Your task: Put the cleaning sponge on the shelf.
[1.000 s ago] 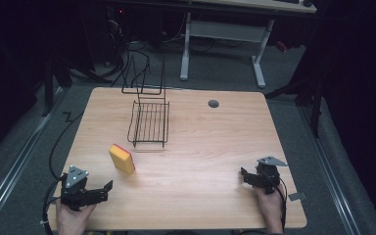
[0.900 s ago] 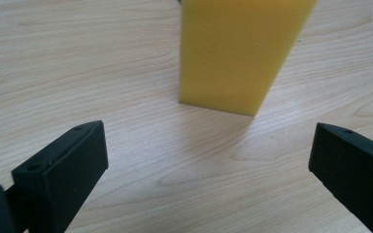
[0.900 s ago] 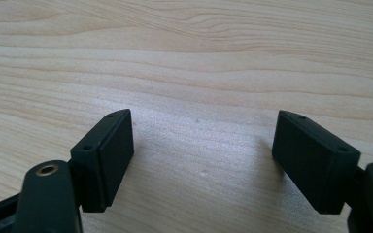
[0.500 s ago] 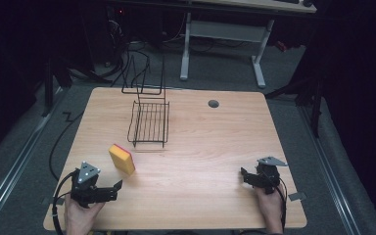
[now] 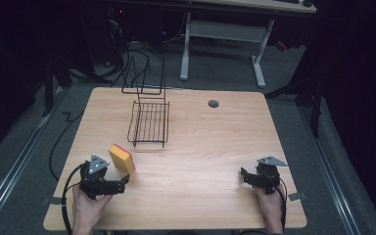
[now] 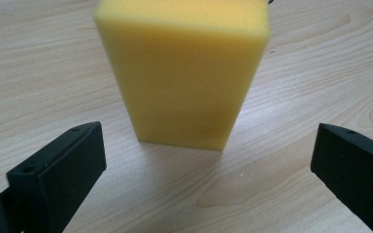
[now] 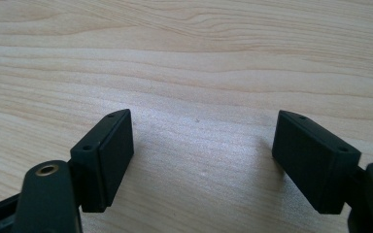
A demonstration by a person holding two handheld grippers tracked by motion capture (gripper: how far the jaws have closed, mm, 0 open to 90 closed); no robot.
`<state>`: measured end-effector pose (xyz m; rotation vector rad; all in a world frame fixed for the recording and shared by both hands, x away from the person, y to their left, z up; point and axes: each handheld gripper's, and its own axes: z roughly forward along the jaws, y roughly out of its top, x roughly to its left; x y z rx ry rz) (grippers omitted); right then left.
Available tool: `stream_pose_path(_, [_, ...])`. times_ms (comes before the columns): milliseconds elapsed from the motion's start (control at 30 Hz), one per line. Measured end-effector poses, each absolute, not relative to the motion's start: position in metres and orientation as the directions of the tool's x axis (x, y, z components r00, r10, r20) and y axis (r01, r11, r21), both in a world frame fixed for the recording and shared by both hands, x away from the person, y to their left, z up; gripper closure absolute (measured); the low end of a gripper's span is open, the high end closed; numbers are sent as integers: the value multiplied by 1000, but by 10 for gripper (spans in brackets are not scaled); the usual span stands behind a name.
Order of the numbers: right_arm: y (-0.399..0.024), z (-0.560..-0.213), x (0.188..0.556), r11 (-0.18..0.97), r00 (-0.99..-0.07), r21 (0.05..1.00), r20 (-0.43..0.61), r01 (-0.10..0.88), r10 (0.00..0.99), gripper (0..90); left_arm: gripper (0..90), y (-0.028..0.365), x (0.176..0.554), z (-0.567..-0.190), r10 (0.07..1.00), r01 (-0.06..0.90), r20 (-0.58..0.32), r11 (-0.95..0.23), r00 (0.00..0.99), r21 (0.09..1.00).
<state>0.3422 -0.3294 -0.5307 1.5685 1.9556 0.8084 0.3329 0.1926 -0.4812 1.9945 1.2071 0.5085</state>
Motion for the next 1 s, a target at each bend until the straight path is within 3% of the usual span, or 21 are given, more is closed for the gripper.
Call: stream_pose_path(1000, [-329,-531,342,159,-210,717,-18,679,978,231,0,188,364,-488,889,606,-46,-271,455,748])
